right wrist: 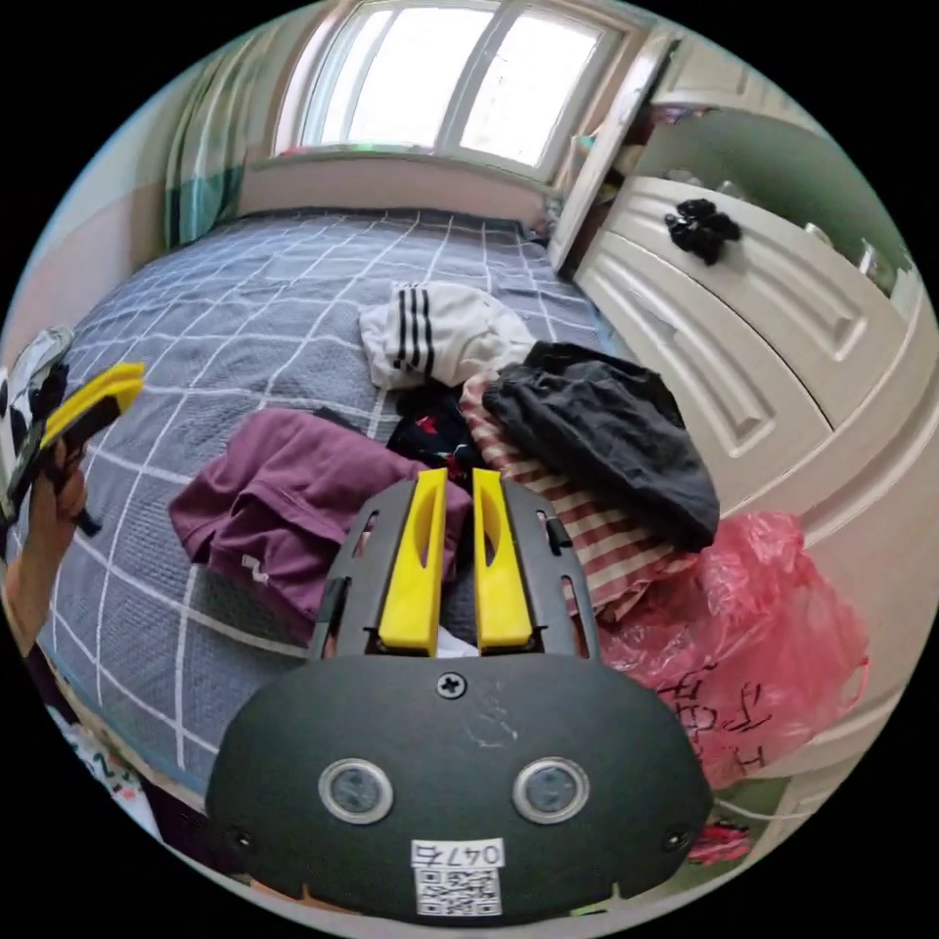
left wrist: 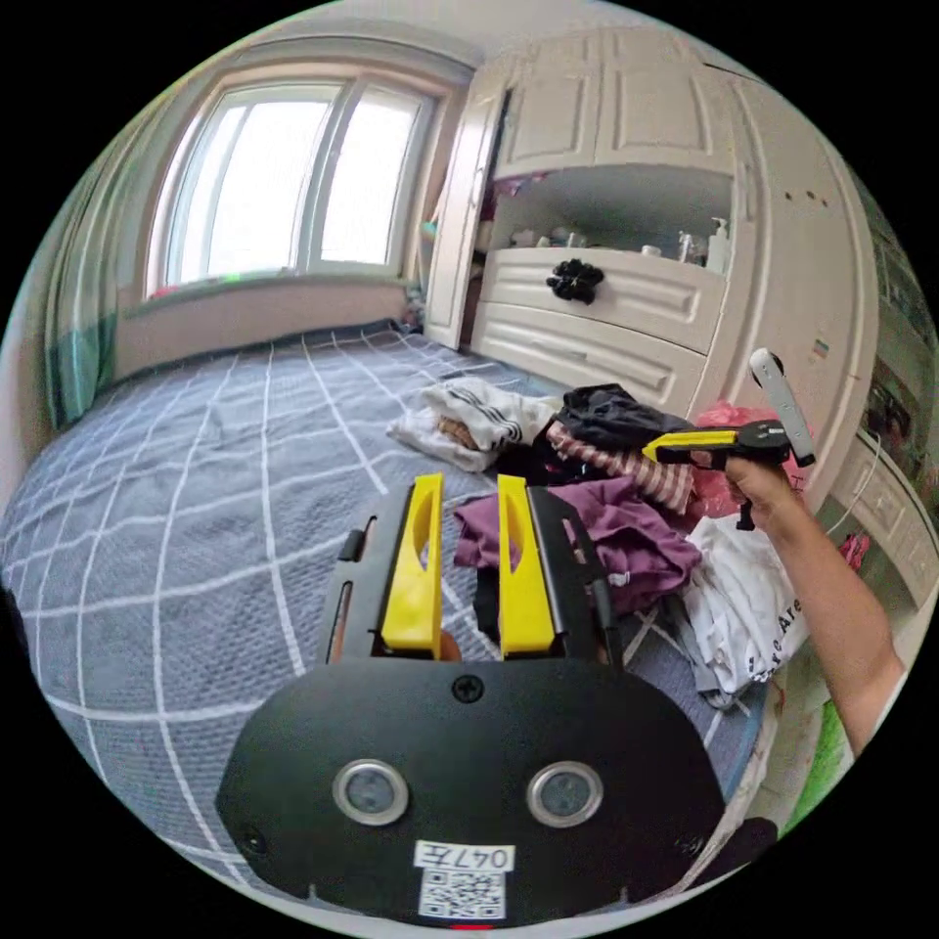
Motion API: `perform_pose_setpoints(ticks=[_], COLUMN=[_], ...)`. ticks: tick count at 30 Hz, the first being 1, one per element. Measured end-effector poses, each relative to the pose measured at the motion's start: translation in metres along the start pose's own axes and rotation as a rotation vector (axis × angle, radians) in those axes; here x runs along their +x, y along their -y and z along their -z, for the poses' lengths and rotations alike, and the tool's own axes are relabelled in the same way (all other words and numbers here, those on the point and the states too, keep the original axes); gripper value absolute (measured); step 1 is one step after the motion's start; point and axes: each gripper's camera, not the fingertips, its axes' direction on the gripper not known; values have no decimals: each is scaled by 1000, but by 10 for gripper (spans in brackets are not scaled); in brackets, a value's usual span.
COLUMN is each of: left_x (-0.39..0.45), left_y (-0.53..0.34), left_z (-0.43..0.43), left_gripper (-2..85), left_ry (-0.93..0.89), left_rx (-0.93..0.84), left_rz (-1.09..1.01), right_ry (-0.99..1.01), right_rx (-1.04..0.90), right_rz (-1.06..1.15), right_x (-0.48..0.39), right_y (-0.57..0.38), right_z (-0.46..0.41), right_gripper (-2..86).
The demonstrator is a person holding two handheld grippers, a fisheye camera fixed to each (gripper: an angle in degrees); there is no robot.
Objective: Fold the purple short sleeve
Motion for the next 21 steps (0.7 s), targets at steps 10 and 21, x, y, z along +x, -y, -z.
perform_pose_setpoints(ticks=[10,21], left_x=[38,24], left_y=[-15,-45], left_z=[-135,-73], left_gripper=[86,65], left_ry=[-98,-126], left_rx=[-540,-591], left_rz=[-123,-173], right_ry=[21,53], right_rx=[-537,-554], right_rz=[367,403], right_x=[-96,-143], right_y=[-5,-32], right_z=[-72,-22], right_gripper=[-5,-6])
